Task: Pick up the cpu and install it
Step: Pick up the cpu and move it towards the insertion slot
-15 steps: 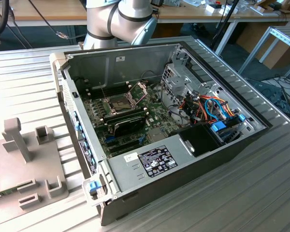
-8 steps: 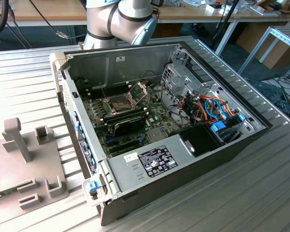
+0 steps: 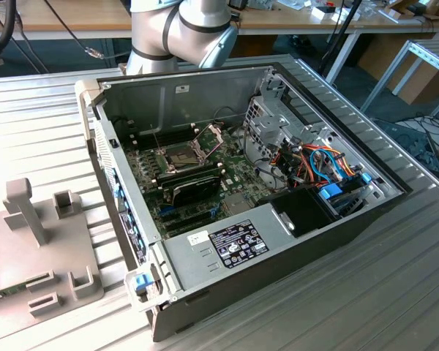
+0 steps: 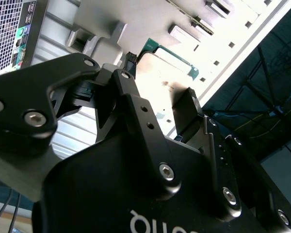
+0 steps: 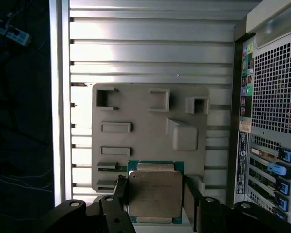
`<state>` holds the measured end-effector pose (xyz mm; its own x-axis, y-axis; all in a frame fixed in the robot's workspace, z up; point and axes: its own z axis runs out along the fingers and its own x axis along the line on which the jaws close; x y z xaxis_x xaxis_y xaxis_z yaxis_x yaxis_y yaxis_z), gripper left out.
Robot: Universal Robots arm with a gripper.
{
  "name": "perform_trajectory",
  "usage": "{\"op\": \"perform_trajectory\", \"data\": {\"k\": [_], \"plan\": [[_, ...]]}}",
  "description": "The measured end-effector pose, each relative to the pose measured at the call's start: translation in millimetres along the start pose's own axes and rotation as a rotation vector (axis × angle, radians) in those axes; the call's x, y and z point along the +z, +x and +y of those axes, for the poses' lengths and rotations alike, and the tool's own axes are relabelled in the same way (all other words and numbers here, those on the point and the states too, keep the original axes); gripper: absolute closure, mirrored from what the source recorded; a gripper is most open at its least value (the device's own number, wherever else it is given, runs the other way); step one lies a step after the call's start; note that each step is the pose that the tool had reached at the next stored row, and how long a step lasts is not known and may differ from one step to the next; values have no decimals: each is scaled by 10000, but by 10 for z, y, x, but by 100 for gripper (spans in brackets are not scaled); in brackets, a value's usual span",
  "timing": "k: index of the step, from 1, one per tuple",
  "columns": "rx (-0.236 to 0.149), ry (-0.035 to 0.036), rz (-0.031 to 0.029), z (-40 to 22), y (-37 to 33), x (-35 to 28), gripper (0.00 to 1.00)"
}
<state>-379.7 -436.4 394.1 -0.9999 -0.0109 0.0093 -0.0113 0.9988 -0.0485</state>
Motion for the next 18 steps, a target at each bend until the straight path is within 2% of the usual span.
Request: {"op": "perform_trajectory", "data": {"k": [6,18], "plan": [[1,0,0,-1,-93,-1,45],[1,-1,-2,-4,-382,-3,45]]}}
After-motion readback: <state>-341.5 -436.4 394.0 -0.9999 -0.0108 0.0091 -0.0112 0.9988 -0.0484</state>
